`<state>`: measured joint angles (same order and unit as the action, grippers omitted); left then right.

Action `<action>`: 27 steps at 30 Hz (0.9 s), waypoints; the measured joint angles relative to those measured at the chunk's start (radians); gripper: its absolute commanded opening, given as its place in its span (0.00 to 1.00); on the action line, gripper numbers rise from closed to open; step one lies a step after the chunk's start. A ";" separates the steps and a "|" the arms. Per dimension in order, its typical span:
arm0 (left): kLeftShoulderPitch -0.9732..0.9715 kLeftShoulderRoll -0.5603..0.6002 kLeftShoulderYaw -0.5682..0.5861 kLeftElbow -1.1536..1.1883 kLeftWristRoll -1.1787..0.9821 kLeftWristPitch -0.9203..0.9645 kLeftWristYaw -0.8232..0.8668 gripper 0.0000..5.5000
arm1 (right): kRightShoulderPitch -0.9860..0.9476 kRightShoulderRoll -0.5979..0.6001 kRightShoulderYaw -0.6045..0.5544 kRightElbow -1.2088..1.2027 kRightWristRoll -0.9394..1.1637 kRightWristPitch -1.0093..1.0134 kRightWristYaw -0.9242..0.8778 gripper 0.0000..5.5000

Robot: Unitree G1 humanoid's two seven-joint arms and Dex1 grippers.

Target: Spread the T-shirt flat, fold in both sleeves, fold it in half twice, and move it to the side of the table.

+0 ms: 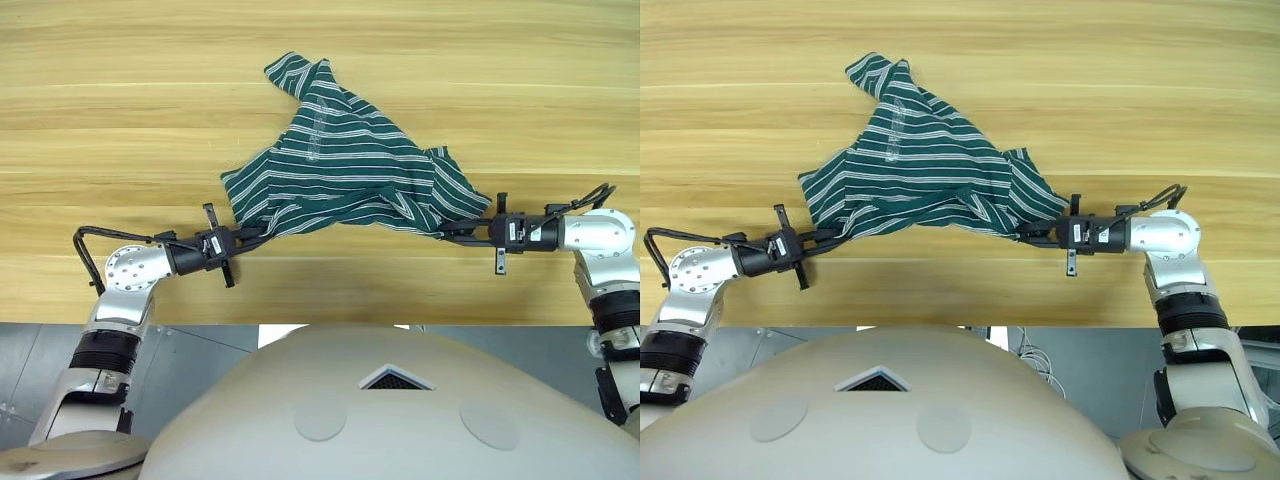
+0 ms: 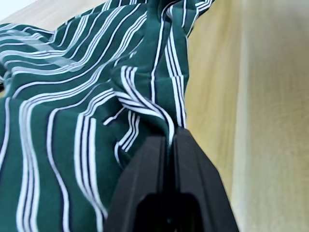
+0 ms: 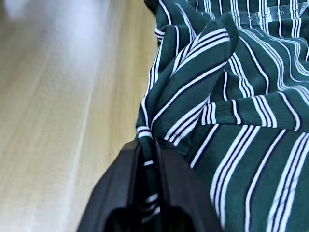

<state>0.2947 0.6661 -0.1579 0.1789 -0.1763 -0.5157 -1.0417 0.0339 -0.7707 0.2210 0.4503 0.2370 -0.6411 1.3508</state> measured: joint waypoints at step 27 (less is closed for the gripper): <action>0.076 0.002 -0.016 -0.112 -0.007 0.070 0.048 0.00 | 0.185 -0.048 -0.146 -0.517 0.034 0.443 -0.233 0.29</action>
<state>0.3705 0.6678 -0.1740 0.0668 -0.1837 -0.4462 -0.9937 0.2185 -0.8191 0.0747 -0.0664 0.2714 -0.1978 1.1173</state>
